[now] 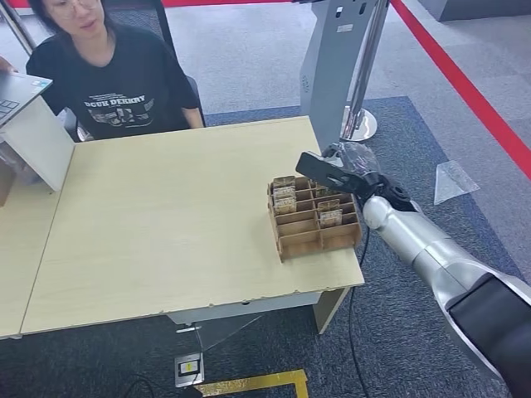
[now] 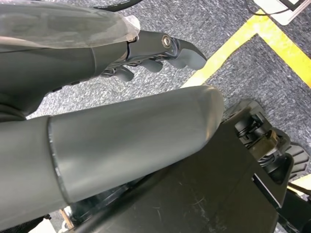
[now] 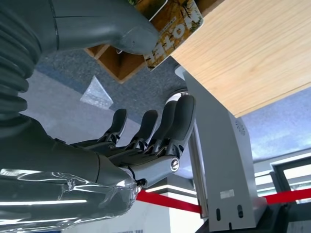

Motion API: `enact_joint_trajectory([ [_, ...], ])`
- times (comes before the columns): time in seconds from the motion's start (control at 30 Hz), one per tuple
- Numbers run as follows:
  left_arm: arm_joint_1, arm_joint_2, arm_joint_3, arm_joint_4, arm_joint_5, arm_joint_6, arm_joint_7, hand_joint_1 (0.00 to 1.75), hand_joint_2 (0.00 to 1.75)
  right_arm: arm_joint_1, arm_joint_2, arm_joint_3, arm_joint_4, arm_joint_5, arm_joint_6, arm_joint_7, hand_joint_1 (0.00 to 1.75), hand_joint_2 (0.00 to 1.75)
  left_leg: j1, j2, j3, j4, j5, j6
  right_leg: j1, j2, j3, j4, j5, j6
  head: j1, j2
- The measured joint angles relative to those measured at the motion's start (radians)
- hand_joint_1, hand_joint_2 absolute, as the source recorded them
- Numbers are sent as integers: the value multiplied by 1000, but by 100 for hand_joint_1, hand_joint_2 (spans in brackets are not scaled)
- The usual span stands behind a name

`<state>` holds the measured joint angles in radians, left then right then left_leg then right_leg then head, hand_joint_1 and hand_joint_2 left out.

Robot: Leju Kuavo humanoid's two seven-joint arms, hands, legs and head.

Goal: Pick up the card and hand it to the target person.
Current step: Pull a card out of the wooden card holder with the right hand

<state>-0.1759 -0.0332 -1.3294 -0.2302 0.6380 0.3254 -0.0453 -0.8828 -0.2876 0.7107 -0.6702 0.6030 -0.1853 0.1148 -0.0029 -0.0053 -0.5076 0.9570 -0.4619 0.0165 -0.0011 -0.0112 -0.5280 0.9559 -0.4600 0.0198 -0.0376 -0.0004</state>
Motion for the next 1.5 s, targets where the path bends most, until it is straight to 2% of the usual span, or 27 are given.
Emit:
enact_joint_trajectory([
  [0.17, 1, 0, 0, 1, 5, 2, 0, 0, 0, 1, 0, 0, 20, 1, 8, -1, 83, 175, 0, 0, 0, 0, 0, 0, 0, 0, 0, 0, 0, 0, 0, 0],
  [0.73, 16, -1, 0, 1, 8, 7, 0, 0, 0, 3, 4, 0, 72, 6, 0, -13, 90, 175, 0, 0, 0, 0, 0, 0, 0, 0, 0, 0, 0, 0, 0, 0],
  [0.93, 16, -2, 0, 2, 8, 6, 0, 0, 0, 3, 9, 1, 82, 13, -4, -19, 86, 175, 0, 0, 0, 0, 0, 0, 0, 0, 0, 0, 0, 0, 0, 0],
  [1.1, 16, -4, 0, 2, 6, 5, 0, 0, 0, 1, 12, 2, 86, 19, -4, -19, 94, 175, 0, 0, 0, 0, 0, 0, 0, 0, 0, 0, 0, 0, 0, 0],
  [1.43, 16, -6, 0, 2, 6, 0, 0, 0, 0, -4, 17, 2, 87, 28, 0, -18, 84, 175, 0, 0, 0, 0, 0, 0, 0, 0, 0, 0, 0, 0, 0, 0],
  [1.5, 16, -6, 0, 2, 6, 0, 0, 0, 87, -5, 17, 2, 87, 29, 0, -18, 82, 175, 0, 0, 0, 0, 0, 0, 0, 0, 0, 0, 0, 0, 0, 0],
])
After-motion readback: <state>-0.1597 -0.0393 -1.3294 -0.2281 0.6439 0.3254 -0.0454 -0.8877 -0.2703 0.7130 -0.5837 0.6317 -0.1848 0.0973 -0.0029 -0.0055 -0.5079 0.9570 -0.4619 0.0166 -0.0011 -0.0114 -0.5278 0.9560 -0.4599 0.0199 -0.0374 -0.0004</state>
